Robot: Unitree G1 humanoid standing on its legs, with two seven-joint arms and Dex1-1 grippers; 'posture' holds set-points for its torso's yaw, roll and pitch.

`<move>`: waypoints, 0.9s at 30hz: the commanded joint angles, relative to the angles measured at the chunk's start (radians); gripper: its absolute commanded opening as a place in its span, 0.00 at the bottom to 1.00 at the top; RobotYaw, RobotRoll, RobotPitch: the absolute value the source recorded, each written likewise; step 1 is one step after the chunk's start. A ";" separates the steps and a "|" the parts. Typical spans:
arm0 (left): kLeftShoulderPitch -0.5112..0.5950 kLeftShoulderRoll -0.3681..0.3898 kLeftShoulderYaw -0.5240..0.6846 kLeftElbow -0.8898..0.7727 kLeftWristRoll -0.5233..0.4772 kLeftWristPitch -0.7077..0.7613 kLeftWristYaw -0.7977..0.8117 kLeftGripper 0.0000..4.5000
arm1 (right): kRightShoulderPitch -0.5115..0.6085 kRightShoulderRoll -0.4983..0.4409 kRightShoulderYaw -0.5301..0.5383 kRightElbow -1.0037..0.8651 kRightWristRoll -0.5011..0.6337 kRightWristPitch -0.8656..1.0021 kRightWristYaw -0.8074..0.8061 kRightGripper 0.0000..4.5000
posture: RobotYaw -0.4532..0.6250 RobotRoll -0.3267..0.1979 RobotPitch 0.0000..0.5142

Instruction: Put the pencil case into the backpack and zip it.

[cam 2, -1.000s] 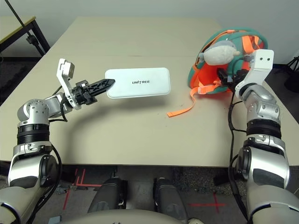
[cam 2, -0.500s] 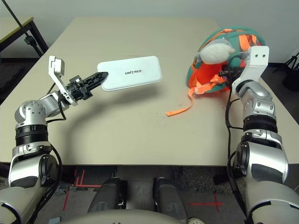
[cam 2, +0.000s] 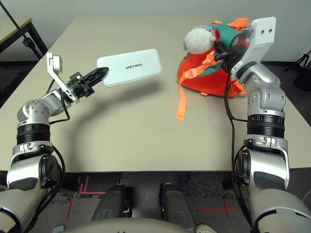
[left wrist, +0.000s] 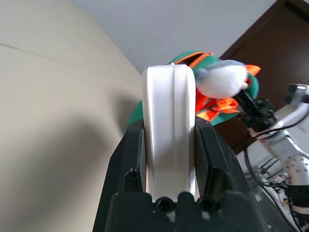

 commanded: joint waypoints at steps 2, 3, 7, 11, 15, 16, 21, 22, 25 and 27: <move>-0.028 0.028 0.011 0.022 0.001 -0.025 -0.022 0.30 | 0.022 0.009 0.005 -0.202 0.065 0.053 0.002 0.02 | 0.55 0.62 0.11; -0.029 0.032 0.010 0.026 0.001 -0.027 -0.025 0.30 | 0.034 0.011 0.006 -0.229 0.071 0.069 -0.002 0.02 | 0.55 0.62 0.11; -0.029 0.048 0.011 0.025 -0.003 -0.023 -0.030 0.30 | 0.156 0.025 0.005 -0.426 0.131 0.182 -0.030 0.02 | 0.54 0.62 0.11; -0.033 0.059 0.014 0.019 -0.010 -0.013 -0.033 0.30 | 0.257 0.029 -0.009 -0.584 0.201 0.273 -0.057 0.02 | 0.53 0.62 0.11; -0.036 0.073 0.001 -0.001 -0.010 0.000 -0.047 0.30 | 0.329 0.065 -0.032 -0.692 0.290 0.334 -0.100 0.02 | 0.52 0.62 0.10; -0.036 0.078 -0.008 -0.010 -0.008 0.005 -0.055 0.30 | 0.344 0.072 -0.033 -0.706 0.302 0.342 -0.107 0.02 | 0.51 0.62 0.10; -0.052 0.119 -0.038 -0.062 -0.009 0.031 -0.092 0.30 | 0.421 0.068 -0.007 -0.725 0.322 0.352 -0.093 0.02 | 0.51 0.62 0.11; -0.060 0.129 -0.041 -0.071 -0.012 0.037 -0.097 0.30 | 0.424 0.066 -0.005 -0.724 0.325 0.350 -0.092 0.02 | 0.51 0.62 0.11; -0.080 0.155 -0.052 -0.090 -0.017 0.052 -0.117 0.30 | 0.430 0.058 0.001 -0.706 0.323 0.343 -0.087 0.02 | 0.52 0.62 0.11; -0.089 0.171 -0.064 -0.111 -0.018 0.066 -0.136 0.30 | 0.439 0.052 0.011 -0.695 0.317 0.340 -0.077 0.02 | 0.52 0.62 0.11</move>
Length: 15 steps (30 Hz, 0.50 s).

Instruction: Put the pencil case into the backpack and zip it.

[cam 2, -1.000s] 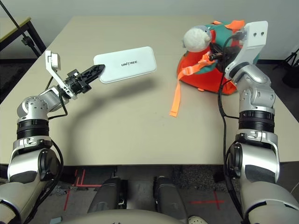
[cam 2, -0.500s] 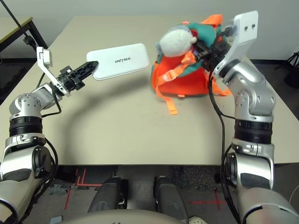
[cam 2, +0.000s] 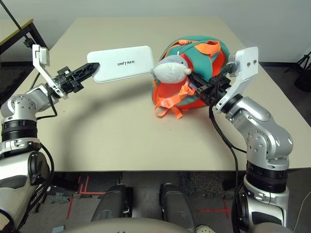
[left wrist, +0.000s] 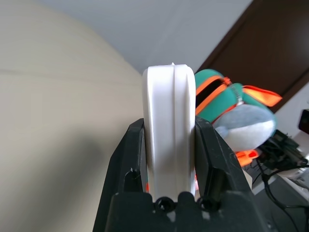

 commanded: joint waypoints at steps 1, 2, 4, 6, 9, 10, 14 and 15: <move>-0.035 0.029 -0.019 -0.056 -0.016 0.023 -0.050 0.30 | 0.012 -0.011 0.021 -0.014 0.017 -0.018 0.032 0.02 | 0.52 0.62 0.11; -0.037 0.038 -0.028 -0.063 -0.010 0.022 -0.063 0.30 | 0.015 -0.009 0.024 -0.009 0.016 -0.020 0.035 0.02 | 0.52 0.62 0.11; -0.043 0.059 -0.053 -0.069 0.007 0.016 -0.094 0.30 | 0.020 -0.006 0.028 -0.005 0.023 -0.026 0.051 0.02 | 0.53 0.62 0.11; -0.058 0.074 -0.070 -0.058 0.020 0.004 -0.111 0.30 | 0.016 -0.004 0.023 -0.001 0.027 -0.028 0.054 0.02 | 0.53 0.62 0.11; -0.086 0.087 -0.081 -0.035 0.030 -0.008 -0.135 0.30 | 0.000 -0.027 0.010 0.009 0.020 -0.025 0.056 0.02 | 0.53 0.62 0.10; -0.095 0.090 -0.087 -0.029 0.037 -0.016 -0.143 0.30 | -0.007 -0.038 0.006 0.011 0.023 -0.024 0.064 0.02 | 0.53 0.62 0.10; -0.119 0.093 -0.134 -0.006 0.078 -0.052 -0.196 0.30 | -0.014 -0.054 0.007 0.021 0.030 -0.026 0.078 0.02 | 0.53 0.62 0.09; -0.130 0.092 -0.149 0.004 0.092 -0.070 -0.211 0.30 | -0.014 -0.056 0.009 0.025 0.027 -0.029 0.080 0.02 | 0.53 0.62 0.08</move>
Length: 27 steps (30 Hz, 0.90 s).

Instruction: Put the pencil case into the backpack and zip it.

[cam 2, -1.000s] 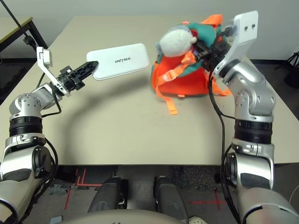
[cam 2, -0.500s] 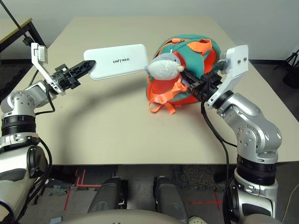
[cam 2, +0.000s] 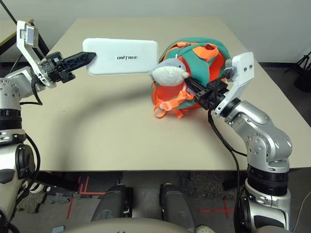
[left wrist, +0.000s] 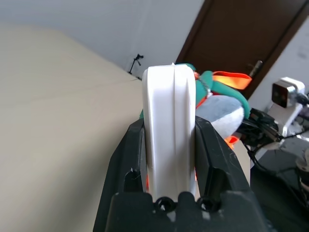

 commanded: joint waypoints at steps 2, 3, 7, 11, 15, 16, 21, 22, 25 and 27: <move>-0.054 0.004 -0.062 0.041 0.064 -0.078 -0.075 0.30 | -0.014 -0.011 0.002 0.002 0.024 -0.020 0.032 0.02 | 0.53 0.62 0.08; -0.067 0.004 -0.085 0.051 0.086 -0.098 -0.093 0.30 | -0.017 -0.008 0.000 0.001 0.032 -0.017 0.035 0.02 | 0.53 0.62 0.08; -0.121 -0.009 -0.161 0.104 0.167 -0.184 -0.150 0.30 | -0.042 -0.020 -0.004 0.003 0.039 -0.009 0.040 0.02 | 0.52 0.62 0.07; -0.192 -0.037 -0.177 0.201 0.214 -0.258 -0.179 0.30 | -0.061 -0.048 -0.004 0.002 0.050 0.002 0.055 0.02 | 0.51 0.62 0.07; -0.238 -0.059 -0.182 0.266 0.250 -0.303 -0.212 0.30 | -0.073 -0.074 -0.019 0.000 0.068 0.007 0.071 0.02 | 0.50 0.62 0.07; -0.245 -0.063 -0.187 0.276 0.259 -0.311 -0.222 0.30 | -0.073 -0.081 -0.021 -0.001 0.073 0.010 0.075 0.02 | 0.50 0.62 0.07; -0.261 -0.077 -0.210 0.298 0.299 -0.352 -0.257 0.30 | -0.079 -0.120 -0.039 0.000 0.100 0.020 0.099 0.02 | 0.50 0.62 0.07; -0.261 -0.082 -0.214 0.295 0.305 -0.358 -0.262 0.30 | -0.079 -0.127 -0.040 0.002 0.103 0.020 0.104 0.02 | 0.50 0.62 0.07; -0.258 -0.098 -0.227 0.279 0.324 -0.377 -0.265 0.30 | -0.076 -0.141 -0.034 0.006 0.112 0.023 0.115 0.02 | 0.50 0.62 0.07; -0.253 -0.116 -0.238 0.264 0.339 -0.396 -0.258 0.30 | -0.077 -0.142 -0.025 0.009 0.112 0.022 0.118 0.02 | 0.50 0.62 0.07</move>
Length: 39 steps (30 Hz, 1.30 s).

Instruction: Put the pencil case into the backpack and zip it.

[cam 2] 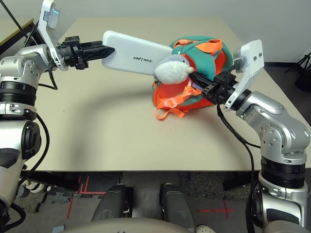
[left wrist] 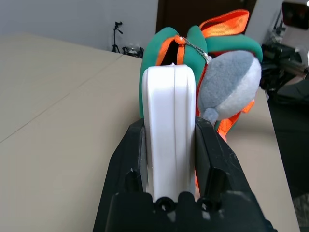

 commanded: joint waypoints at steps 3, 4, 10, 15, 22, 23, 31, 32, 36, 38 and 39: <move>-0.010 -0.057 -0.027 -0.039 0.036 -0.050 0.013 0.30 | -0.032 -0.008 -0.009 -0.023 0.036 -0.016 0.029 0.02 | 0.50 0.62 0.07; -0.006 -0.076 -0.022 -0.040 0.035 -0.057 0.030 0.30 | -0.032 -0.006 -0.008 -0.022 0.034 -0.017 0.029 0.02 | 0.50 0.62 0.07; 0.030 -0.161 -0.030 -0.050 0.048 -0.086 0.096 0.30 | -0.030 -0.005 -0.001 -0.022 0.027 -0.014 0.028 0.02 | 0.50 0.62 0.08; 0.070 -0.233 -0.052 -0.051 0.083 -0.114 0.148 0.30 | -0.028 -0.007 -0.002 -0.024 0.030 -0.011 0.030 0.02 | 0.49 0.62 0.08; 0.091 -0.344 -0.077 -0.014 0.139 -0.198 0.226 0.30 | -0.030 -0.001 0.008 -0.026 0.026 -0.009 0.027 0.02 | 0.49 0.62 0.09; 0.093 -0.357 -0.082 -0.007 0.148 -0.208 0.235 0.30 | -0.030 0.000 0.010 -0.027 0.026 -0.009 0.026 0.02 | 0.49 0.62 0.09; 0.114 -0.445 -0.084 0.101 0.194 -0.290 0.305 0.30 | -0.026 0.008 0.015 -0.032 0.022 -0.014 0.020 0.02 | 0.47 0.62 0.09; 0.115 -0.452 -0.081 0.113 0.197 -0.300 0.319 0.30 | -0.025 0.010 0.016 -0.034 0.022 -0.014 0.019 0.02 | 0.47 0.62 0.09; 0.126 -0.457 -0.093 0.145 0.231 -0.347 0.361 0.52 | -0.016 0.013 0.021 -0.035 0.015 -0.017 0.020 0.02 | 0.47 0.62 0.09; 0.129 -0.453 -0.089 0.153 0.238 -0.355 0.370 0.69 | -0.010 0.013 0.024 -0.033 0.010 -0.020 0.022 0.02 | 0.47 0.62 0.09; 0.133 -0.446 -0.082 0.152 0.235 -0.345 0.374 0.76 | -0.004 0.013 0.025 -0.028 0.006 -0.024 0.025 0.02 | 0.47 0.62 0.09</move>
